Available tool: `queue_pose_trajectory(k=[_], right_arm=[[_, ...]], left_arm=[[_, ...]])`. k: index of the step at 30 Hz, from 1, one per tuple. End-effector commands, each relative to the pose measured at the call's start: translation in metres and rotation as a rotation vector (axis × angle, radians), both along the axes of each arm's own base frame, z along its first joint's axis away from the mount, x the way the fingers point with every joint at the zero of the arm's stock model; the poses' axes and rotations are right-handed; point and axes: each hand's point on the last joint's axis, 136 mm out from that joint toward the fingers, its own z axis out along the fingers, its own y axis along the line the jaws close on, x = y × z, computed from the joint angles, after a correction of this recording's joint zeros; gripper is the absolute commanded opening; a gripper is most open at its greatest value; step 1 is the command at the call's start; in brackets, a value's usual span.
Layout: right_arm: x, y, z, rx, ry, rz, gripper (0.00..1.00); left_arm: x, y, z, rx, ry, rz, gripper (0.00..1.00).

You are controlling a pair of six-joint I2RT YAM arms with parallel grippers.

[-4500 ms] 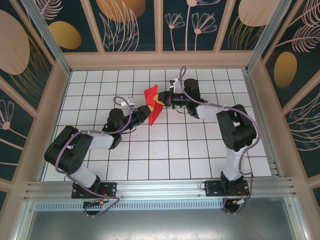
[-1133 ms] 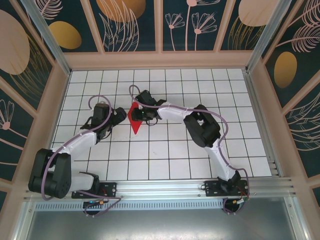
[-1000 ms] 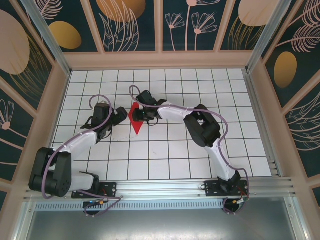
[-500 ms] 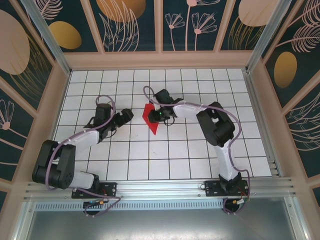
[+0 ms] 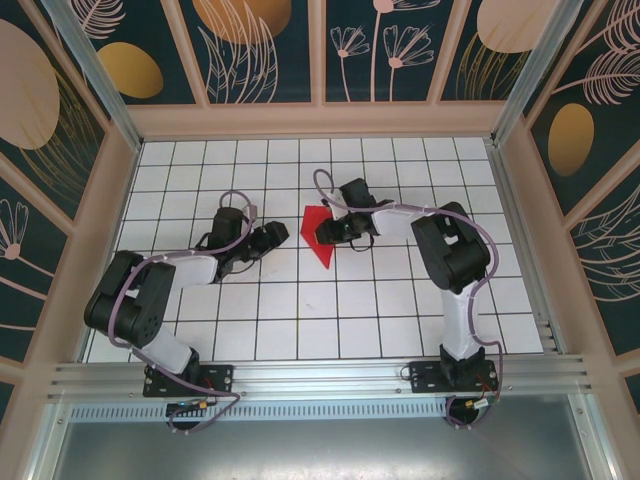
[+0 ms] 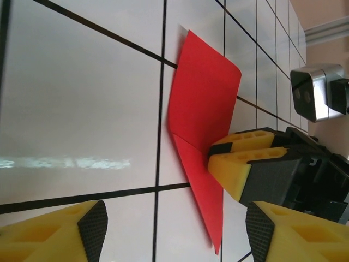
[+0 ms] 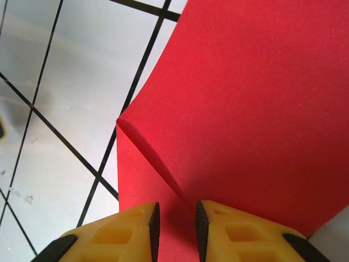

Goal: Fold a paper plane with a square sheet of paper (pick it up from the middle)
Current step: Move the paper to the center of the table.

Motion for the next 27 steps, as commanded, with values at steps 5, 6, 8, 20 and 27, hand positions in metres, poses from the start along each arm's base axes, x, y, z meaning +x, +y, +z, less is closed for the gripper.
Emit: queue_pose_trajectory(k=[5,6,8,20,27], right_arm=[[-0.002,-0.015,0.004,0.064,0.056,-0.036,0.29],[-0.002,-0.015,0.004,0.065,0.058,-0.038,0.29],[-0.002,-0.015,0.004,0.072,0.057,-0.035,0.28],[-0.002,-0.014,0.005,0.100,0.070,-0.041,0.28],[-0.003,-0.014,0.004,0.102,0.074,-0.042,0.28]], left_arm=[[0.023,-0.034,0.013,-0.088,-0.026,-0.004,0.56],[0.025,-0.037,0.008,-0.085,-0.013,-0.006,0.55],[0.026,-0.043,0.005,-0.086,-0.004,-0.016,0.53],[0.029,-0.062,-0.019,-0.059,0.055,-0.047,0.50],[0.031,-0.069,-0.024,-0.064,0.067,-0.065,0.46]])
